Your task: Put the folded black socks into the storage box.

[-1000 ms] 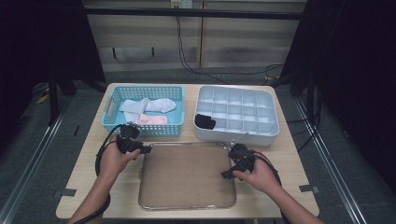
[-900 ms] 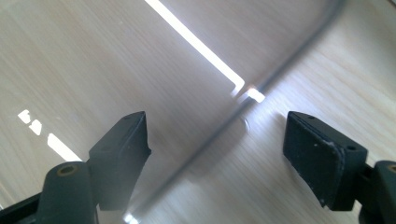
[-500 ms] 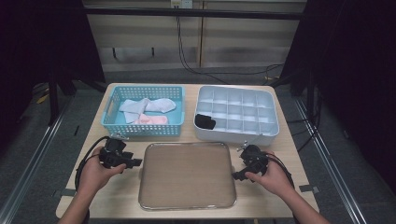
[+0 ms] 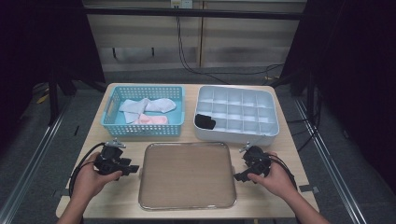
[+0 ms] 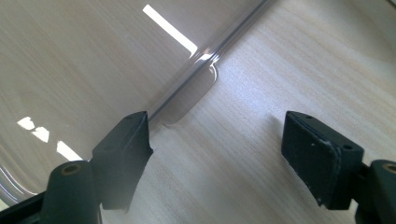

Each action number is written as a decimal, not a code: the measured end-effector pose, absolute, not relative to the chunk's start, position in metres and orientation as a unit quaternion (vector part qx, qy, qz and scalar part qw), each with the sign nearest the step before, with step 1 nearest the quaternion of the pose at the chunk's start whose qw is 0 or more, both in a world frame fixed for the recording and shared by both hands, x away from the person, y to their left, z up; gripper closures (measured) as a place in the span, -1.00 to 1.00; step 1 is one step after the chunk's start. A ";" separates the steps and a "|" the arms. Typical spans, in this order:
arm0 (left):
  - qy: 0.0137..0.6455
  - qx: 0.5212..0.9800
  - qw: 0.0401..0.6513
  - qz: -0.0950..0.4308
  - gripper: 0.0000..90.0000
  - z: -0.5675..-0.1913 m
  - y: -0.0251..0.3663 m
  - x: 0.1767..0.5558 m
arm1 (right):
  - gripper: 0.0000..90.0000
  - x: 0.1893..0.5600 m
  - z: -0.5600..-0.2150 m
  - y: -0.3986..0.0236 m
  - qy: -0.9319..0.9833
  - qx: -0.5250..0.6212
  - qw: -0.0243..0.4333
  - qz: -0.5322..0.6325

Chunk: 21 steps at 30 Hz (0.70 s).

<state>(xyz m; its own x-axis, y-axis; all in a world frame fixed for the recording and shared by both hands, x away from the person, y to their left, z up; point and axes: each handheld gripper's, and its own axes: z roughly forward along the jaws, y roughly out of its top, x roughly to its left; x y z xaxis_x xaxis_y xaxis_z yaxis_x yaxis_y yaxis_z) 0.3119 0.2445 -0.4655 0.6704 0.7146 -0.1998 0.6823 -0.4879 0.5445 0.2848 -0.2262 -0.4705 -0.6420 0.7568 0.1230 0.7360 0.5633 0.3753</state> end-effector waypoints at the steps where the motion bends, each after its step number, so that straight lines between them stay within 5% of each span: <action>1: 0.405 0.864 0.300 0.022 0.16 -0.466 0.245 0.312 | -0.48 0.285 -0.471 -0.226 0.884 0.423 0.025 0.200; 11: 0.402 0.867 0.294 0.005 0.70 -0.469 0.240 0.311 | -0.47 0.284 -0.474 -0.227 0.884 0.422 0.024 0.199; 21: 0.407 0.868 0.284 -0.014 1.00 -0.471 0.239 0.312 | -0.48 0.283 -0.476 -0.229 0.883 0.422 0.021 0.203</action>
